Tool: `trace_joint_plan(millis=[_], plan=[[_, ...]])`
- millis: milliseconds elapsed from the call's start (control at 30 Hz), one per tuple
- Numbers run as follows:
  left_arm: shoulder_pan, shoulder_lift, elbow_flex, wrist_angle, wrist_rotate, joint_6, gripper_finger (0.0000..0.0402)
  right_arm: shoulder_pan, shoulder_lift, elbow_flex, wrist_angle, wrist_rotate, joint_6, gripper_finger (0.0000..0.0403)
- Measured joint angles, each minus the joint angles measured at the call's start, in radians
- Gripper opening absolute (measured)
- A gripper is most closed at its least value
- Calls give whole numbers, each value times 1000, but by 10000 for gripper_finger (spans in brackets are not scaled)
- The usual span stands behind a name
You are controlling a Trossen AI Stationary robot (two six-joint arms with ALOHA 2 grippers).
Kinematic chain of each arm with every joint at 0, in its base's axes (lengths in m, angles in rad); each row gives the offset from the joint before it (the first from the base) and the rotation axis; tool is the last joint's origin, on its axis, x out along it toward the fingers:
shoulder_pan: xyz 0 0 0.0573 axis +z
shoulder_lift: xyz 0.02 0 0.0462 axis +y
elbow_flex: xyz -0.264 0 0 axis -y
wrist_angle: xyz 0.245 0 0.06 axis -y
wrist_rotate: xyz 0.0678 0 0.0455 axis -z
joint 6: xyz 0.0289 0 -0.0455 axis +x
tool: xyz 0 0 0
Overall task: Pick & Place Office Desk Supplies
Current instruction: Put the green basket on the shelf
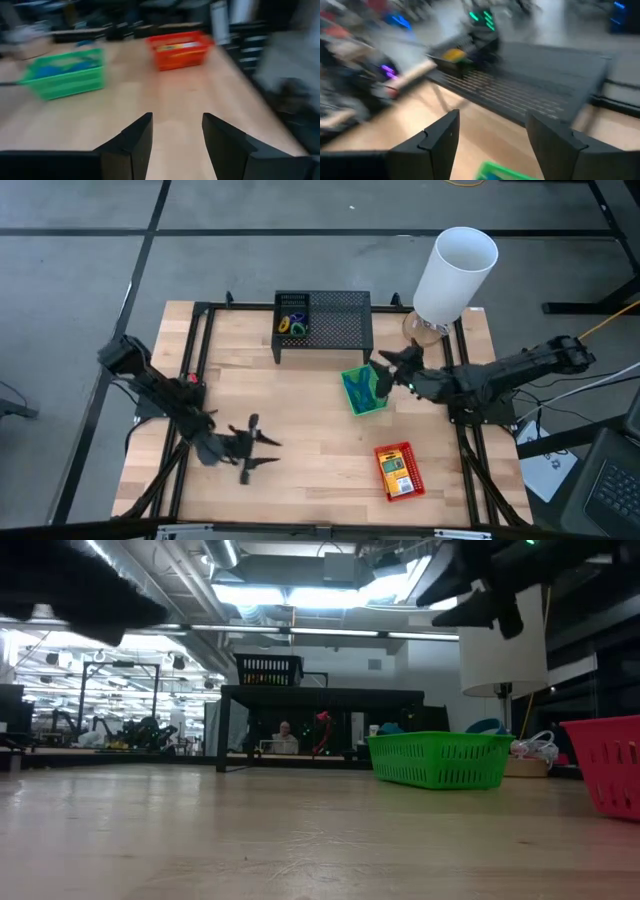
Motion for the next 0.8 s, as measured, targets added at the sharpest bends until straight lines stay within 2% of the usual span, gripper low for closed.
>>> trace_joint_plan(millis=[67, 133, 333, 433, 567, 800], plan=[[-11, -21, -87, 164, 76, 47, 169, -22, 23, 111, -252, 1, 103, 229], [-22, -33, -163, 279, 91, 67, 169, -37, 60, 207, -435, -11, 199, 229], [-40, -4, -283, 418, 171, 68, 168, -89, 220, 407, -824, -216, 413, 229], [-48, 13, -288, 440, 175, 94, 168, -126, 321, 448, -912, -335, 463, 229], [-49, 28, -288, 483, 207, 130, 168, -176, 435, 469, -929, -474, 461, 229], [-48, 33, -288, 493, 211, 161, 168, -240, 511, 483, -939, -567, 408, 229]])
